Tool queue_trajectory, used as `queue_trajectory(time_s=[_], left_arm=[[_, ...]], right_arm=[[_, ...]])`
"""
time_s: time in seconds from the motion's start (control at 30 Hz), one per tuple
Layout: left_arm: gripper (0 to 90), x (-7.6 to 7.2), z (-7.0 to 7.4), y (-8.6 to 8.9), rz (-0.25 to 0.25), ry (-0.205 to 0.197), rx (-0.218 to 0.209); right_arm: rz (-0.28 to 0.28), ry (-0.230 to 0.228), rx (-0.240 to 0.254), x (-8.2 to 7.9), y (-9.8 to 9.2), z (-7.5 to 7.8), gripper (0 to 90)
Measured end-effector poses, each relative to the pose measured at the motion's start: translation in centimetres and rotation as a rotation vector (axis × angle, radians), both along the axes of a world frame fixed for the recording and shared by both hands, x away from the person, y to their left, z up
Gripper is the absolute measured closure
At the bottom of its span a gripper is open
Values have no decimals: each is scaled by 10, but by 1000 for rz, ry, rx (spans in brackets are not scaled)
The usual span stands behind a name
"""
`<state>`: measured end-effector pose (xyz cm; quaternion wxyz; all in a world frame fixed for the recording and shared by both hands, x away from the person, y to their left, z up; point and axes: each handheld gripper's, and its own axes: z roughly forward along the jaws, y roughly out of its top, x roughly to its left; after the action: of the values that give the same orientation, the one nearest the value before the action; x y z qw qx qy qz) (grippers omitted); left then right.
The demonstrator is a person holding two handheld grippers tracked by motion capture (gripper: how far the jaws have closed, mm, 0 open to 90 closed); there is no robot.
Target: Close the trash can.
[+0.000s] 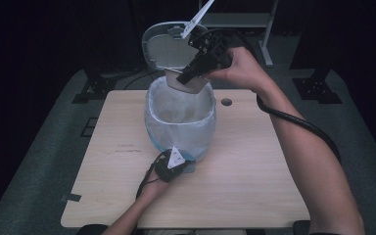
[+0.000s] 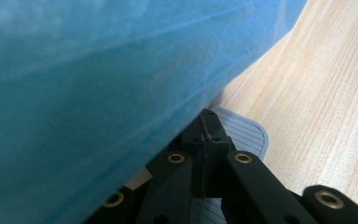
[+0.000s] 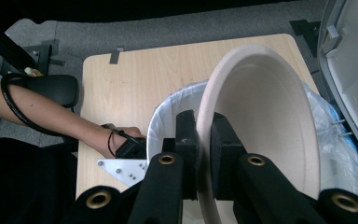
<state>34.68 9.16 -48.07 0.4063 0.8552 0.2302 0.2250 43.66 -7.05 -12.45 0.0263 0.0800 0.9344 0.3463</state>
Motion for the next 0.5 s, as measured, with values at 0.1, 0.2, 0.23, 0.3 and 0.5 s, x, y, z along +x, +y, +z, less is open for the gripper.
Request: queue_trajectory(time_s=[0.1,0.2,0.23,0.3,0.5], left_arm=[[900,0,0,0,1,1,2],[900,0,0,0,1,0,2],[900,0,0,0,1,0,3],[900,0,0,0,0,1,3],[900,0,0,0,1,1,3]], right_arm=[[6,5,-4,2,3,-2,833],[5,10,-3,4,6,-4,833],[7,11,-3,4,7,-5,833],[3,12,-4,5,8,-6,833],[7,11,-5,9,12,-11,833]])
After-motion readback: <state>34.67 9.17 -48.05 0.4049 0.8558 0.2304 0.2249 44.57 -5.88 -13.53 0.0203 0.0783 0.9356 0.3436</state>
